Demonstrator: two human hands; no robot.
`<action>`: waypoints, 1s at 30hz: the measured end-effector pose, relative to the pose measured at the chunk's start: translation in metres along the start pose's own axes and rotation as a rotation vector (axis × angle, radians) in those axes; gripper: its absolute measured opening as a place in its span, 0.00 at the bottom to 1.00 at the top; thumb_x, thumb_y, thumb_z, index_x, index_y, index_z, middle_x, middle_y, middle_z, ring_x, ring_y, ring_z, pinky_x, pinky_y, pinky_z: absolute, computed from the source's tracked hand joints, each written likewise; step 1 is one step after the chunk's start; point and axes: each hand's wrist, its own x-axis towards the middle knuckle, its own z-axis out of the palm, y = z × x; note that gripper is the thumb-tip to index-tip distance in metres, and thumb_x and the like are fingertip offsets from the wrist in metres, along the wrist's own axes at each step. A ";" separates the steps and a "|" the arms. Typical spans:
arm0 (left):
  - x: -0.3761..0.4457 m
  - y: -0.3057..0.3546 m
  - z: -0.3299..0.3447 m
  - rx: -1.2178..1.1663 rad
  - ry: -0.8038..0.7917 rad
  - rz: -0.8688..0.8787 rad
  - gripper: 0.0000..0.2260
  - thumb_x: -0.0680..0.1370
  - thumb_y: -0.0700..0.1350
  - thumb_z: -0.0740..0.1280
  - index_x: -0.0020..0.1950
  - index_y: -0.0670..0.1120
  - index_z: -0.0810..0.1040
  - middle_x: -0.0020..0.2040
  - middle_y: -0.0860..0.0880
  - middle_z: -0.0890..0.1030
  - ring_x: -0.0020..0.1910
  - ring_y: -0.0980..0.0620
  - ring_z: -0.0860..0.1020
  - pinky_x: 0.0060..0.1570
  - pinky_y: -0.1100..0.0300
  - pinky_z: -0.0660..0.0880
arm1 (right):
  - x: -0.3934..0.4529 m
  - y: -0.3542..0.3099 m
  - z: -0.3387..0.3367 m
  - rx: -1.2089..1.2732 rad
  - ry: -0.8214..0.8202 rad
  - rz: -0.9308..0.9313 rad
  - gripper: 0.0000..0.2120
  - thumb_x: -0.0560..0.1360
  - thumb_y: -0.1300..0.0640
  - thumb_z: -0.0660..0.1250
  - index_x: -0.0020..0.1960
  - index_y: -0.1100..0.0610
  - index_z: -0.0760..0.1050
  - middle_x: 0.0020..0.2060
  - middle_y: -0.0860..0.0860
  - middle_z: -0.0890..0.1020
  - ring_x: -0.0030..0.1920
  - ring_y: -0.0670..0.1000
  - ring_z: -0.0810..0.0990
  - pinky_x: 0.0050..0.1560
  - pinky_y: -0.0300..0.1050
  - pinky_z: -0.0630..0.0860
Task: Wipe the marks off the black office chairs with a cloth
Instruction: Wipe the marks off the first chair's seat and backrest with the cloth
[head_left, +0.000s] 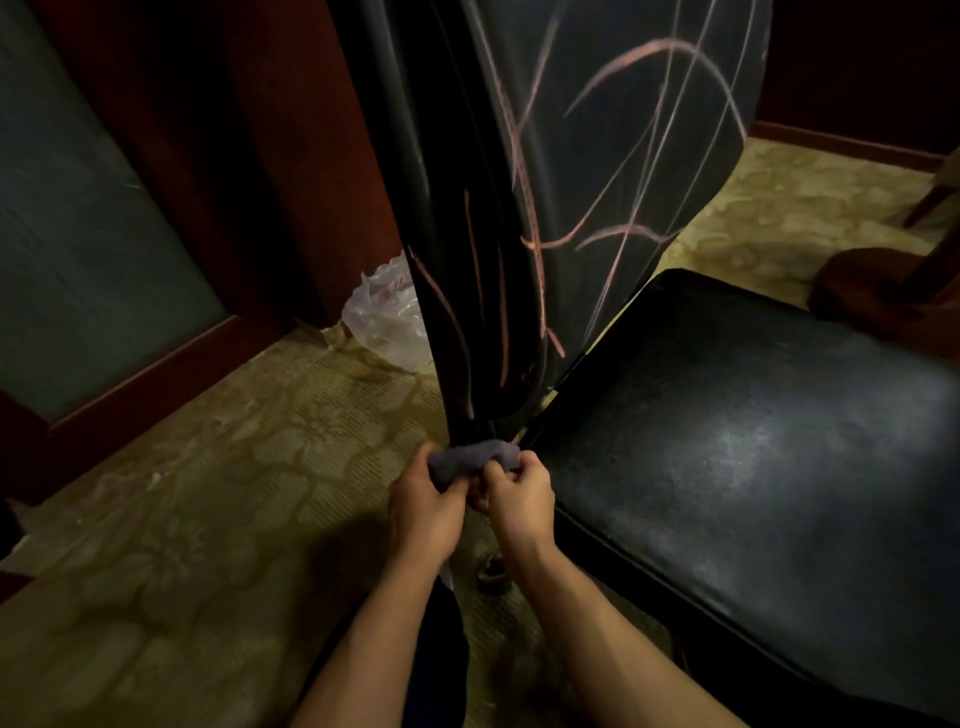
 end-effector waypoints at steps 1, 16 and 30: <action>0.002 -0.001 0.000 0.009 0.002 0.009 0.12 0.75 0.37 0.71 0.52 0.51 0.72 0.50 0.52 0.78 0.53 0.50 0.78 0.49 0.58 0.72 | 0.003 -0.001 0.002 -0.006 0.013 0.002 0.04 0.75 0.58 0.67 0.44 0.51 0.74 0.39 0.55 0.82 0.42 0.55 0.83 0.46 0.60 0.81; -0.042 -0.018 -0.024 -0.045 -0.102 0.088 0.11 0.76 0.40 0.71 0.53 0.54 0.76 0.47 0.53 0.83 0.51 0.49 0.82 0.51 0.51 0.79 | -0.064 0.001 -0.032 -0.066 -0.001 -0.322 0.06 0.77 0.59 0.66 0.42 0.58 0.71 0.31 0.50 0.76 0.31 0.42 0.74 0.34 0.44 0.72; -0.085 -0.002 -0.002 0.034 0.102 0.139 0.07 0.74 0.42 0.74 0.47 0.51 0.78 0.42 0.51 0.83 0.42 0.54 0.83 0.42 0.52 0.81 | -0.053 0.000 -0.041 0.095 0.025 -0.203 0.09 0.78 0.59 0.62 0.40 0.53 0.68 0.32 0.46 0.74 0.33 0.43 0.72 0.38 0.44 0.70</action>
